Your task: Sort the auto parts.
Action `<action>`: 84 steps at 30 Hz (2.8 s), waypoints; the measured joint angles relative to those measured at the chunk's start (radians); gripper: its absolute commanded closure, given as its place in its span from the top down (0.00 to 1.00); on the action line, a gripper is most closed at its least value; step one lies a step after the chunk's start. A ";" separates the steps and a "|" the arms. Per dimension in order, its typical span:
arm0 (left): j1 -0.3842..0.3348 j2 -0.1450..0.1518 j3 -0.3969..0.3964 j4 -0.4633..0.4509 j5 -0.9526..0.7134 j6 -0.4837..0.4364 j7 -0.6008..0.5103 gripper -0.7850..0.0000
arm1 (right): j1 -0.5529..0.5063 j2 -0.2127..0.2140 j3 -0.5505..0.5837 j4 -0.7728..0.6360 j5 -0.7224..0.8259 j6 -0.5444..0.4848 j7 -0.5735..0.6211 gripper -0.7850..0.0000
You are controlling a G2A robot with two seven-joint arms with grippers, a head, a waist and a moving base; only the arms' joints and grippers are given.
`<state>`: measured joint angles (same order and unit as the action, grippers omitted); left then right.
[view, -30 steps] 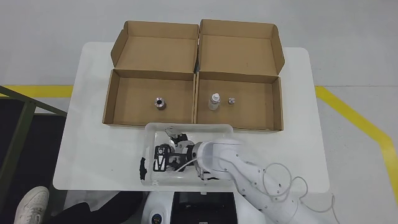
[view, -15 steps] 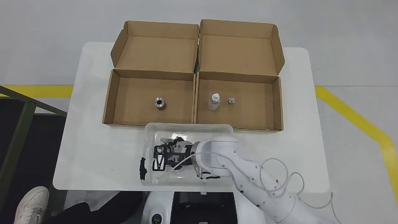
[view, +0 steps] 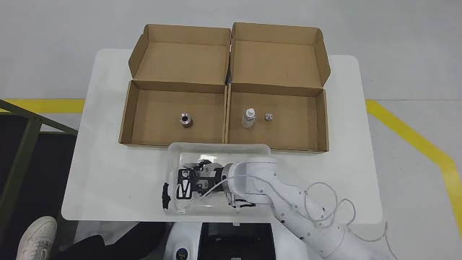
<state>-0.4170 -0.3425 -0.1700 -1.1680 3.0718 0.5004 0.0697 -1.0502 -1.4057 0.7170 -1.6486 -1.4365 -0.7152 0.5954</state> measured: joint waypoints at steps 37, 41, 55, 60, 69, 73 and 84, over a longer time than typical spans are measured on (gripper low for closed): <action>0.000 0.000 0.000 0.000 0.000 0.000 0.000 1.00 | -0.217 0.098 0.380 -0.461 0.292 -0.077 -0.331 0.00; 0.000 0.000 0.000 0.000 0.000 0.000 0.000 1.00 | -0.221 0.104 0.426 -0.479 0.337 -0.088 -0.392 0.00; 0.000 0.000 0.000 0.000 0.000 0.000 0.000 1.00 | -0.257 0.125 0.570 -0.522 0.474 -0.151 -0.554 0.00; 0.000 0.000 0.000 0.000 0.000 0.000 0.000 1.00 | -0.260 0.131 0.587 -0.504 0.543 -0.222 -0.620 0.00; 0.000 0.000 0.000 0.000 0.000 0.000 0.000 1.00 | -0.239 0.137 0.590 -0.469 0.605 -0.269 -0.646 0.00; 0.000 0.000 0.000 0.000 0.000 0.000 0.000 1.00 | -0.228 0.139 0.590 -0.462 0.611 -0.274 -0.647 0.00; 0.000 0.000 0.000 0.000 0.000 0.000 0.000 1.00 | -0.137 0.142 0.507 -0.388 0.566 -0.204 -0.492 0.00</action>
<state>-0.4170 -0.3425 -0.1700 -1.1680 3.0718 0.5004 0.0697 -1.1867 -1.2639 1.2237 -2.0369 -0.8707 -0.9195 0.1031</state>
